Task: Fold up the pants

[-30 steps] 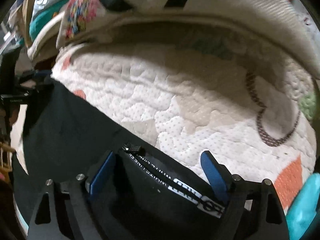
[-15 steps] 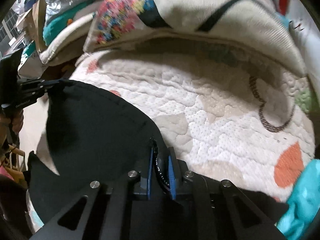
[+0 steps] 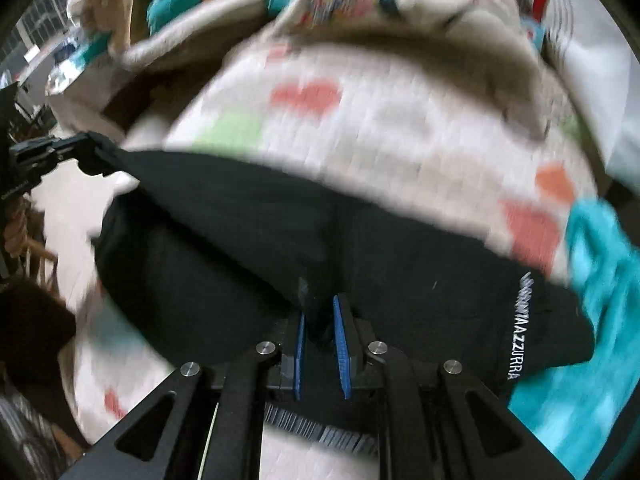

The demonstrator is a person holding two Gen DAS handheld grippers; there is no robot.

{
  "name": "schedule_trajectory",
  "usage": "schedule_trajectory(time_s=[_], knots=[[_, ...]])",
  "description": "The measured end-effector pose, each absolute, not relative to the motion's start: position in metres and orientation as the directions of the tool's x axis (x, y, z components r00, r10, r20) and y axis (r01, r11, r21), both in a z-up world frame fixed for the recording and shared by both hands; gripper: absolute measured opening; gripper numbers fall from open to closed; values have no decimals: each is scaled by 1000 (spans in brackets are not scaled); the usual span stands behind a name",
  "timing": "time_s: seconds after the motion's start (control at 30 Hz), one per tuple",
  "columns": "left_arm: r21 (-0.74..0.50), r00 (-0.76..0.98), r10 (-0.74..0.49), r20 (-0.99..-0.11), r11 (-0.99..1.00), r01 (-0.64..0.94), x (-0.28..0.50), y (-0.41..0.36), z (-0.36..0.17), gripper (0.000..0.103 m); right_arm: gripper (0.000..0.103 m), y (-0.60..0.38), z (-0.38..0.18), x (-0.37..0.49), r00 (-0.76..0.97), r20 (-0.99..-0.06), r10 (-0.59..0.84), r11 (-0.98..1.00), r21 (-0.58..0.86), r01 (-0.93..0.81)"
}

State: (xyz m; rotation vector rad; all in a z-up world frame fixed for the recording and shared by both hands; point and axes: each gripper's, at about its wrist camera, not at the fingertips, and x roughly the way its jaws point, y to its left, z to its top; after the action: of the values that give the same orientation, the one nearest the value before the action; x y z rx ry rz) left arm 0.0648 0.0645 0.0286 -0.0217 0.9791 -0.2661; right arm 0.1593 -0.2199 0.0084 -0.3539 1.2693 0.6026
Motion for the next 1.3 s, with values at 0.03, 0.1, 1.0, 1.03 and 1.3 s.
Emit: schedule_trajectory(time_s=[0.03,0.1,1.0,1.03,1.3], knots=[[-133,496,-221,-840,969,206,56,62,18,7,16,-221,-4,144,125,-974,191,795,79,-602],[-86,399,-160,-903,977,196,36,58,-12,7,17,-223,-21,124,50,-990,135,796,78,-600],[-520,605,-128,-786,667,-534,0,196,-38,38,59,-114,1,137,192,-913,359,842,229,-488],[-542,605,-149,-782,641,-543,-3,200,-43,38,59,-103,-1,138,191,-917,351,835,215,-506],[-574,589,-217,-778,626,-528,3,180,-61,50,59,-40,-8,144,167,-919,358,778,194,-597]])
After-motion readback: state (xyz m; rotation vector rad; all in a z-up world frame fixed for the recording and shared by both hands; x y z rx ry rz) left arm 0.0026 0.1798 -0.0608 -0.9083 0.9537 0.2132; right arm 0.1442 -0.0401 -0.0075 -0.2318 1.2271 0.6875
